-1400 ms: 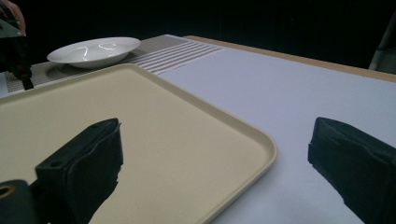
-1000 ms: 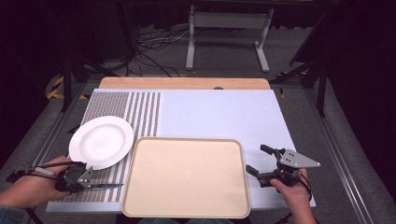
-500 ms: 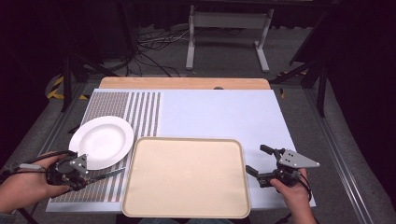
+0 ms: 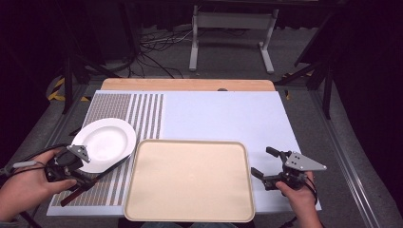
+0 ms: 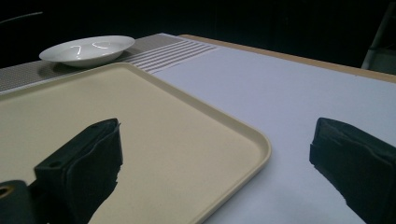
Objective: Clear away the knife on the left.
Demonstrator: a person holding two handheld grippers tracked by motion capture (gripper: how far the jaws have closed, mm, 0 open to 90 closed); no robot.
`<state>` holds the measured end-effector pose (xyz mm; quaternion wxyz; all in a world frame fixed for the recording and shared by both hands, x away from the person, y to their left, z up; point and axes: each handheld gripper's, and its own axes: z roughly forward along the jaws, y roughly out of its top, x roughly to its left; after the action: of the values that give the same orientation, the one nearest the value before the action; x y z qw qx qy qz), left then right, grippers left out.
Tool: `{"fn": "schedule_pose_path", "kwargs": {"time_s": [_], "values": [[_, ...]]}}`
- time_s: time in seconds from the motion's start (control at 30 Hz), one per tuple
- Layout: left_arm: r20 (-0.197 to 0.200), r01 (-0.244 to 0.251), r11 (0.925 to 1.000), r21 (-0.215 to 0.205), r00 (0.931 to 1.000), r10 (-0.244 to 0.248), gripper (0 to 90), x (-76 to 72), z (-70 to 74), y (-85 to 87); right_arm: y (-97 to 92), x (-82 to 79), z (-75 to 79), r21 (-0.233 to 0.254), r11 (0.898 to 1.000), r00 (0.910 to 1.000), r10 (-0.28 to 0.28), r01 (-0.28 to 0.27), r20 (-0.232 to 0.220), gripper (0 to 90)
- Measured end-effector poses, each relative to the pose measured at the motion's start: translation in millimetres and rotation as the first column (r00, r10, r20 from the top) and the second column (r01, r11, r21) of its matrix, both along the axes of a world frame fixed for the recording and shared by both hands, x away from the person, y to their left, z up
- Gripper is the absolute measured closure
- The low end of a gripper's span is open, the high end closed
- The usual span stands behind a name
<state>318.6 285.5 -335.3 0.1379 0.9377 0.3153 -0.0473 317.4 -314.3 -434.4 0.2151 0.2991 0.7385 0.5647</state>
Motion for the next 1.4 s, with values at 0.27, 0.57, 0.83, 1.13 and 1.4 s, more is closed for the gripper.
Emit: {"fn": "schedule_pose_path", "kwargs": {"time_s": [0.27,0.57,0.83,1.13,1.4], "values": [[-0.020,-0.095,0.9938,-0.058,0.9954,0.094,77.8,0.6,6.9,-5.2,-0.3,-0.1,0.0,0.004,1.000,1.0000,-0.001,0.001,-0.001,3.2],[-0.046,-0.197,0.9738,-0.113,0.9801,0.193,77.7,0.2,11.1,-21.4,-0.5,-0.3,0.2,0.013,1.000,1.0000,0.000,0.000,-0.003,3.2],[-0.055,-0.215,0.9678,-0.130,0.9762,0.210,77.7,1.4,13.8,-42.4,-1.8,-0.4,0.6,0.014,1.000,1.0000,0.001,-0.001,0.000,3.2],[-0.068,-0.207,0.9691,-0.135,0.9776,0.199,77.7,5.4,8.6,-62.8,-3.1,-1.0,1.1,0.017,1.000,1.0000,0.001,-0.001,-0.002,3.2],[-0.072,-0.184,0.9722,-0.144,0.9818,0.176,77.7,9.7,3.4,-79.4,-4.0,-0.5,0.8,0.011,1.000,1.0000,-0.003,0.003,-0.004,3.2]]}}
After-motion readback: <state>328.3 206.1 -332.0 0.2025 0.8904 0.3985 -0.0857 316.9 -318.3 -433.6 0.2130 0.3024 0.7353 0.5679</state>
